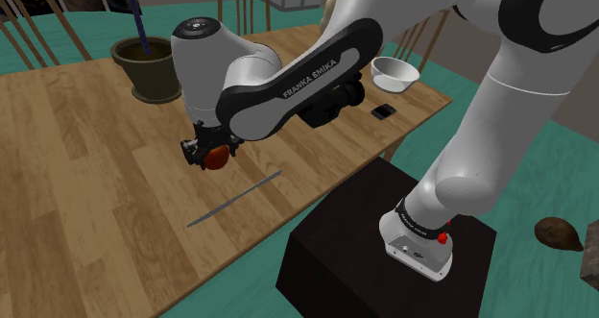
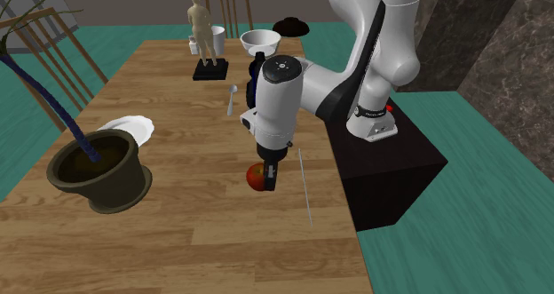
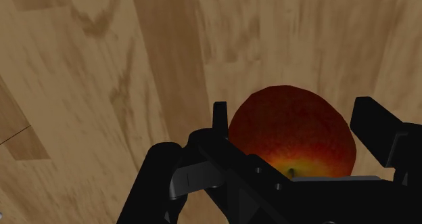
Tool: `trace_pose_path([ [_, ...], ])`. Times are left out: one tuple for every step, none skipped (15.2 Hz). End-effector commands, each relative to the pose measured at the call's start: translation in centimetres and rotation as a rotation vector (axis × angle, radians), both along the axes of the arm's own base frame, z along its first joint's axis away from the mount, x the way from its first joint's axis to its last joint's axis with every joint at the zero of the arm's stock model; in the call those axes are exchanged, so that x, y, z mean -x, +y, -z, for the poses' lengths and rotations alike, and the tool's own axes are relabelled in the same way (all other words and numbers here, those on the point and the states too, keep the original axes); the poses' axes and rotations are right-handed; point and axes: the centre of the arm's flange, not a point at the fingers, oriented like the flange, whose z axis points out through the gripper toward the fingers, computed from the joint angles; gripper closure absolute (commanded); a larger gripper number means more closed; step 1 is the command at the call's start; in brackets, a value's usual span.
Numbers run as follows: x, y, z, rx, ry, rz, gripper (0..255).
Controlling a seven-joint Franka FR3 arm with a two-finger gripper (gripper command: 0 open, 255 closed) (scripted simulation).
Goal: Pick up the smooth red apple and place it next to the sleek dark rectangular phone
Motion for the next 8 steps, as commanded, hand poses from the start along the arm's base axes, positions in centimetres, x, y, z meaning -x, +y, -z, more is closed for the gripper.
trace_pose_path([
  [0.0, -0.1, 0.1, 0.001, 0.001, 0.001, 255],
  [0.0, -0.1, -0.4, 0.001, 0.001, 0.001, 255],
  [0.0, -0.1, -1.0, 0.001, 0.001, 0.001, 255],
  [0.0, -0.1, -1.5, 0.001, 0.001, 0.001, 255],
  [0.0, -0.1, -2.0, 0.001, 0.001, 0.001, 255],
  [0.0, -0.1, -2.5, 0.001, 0.001, 0.001, 255],
  [0.0, -0.1, -3.1, 0.001, 0.001, 0.001, 255],
  [0.0, -0.1, -3.6, 0.001, 0.001, 0.001, 255],
])
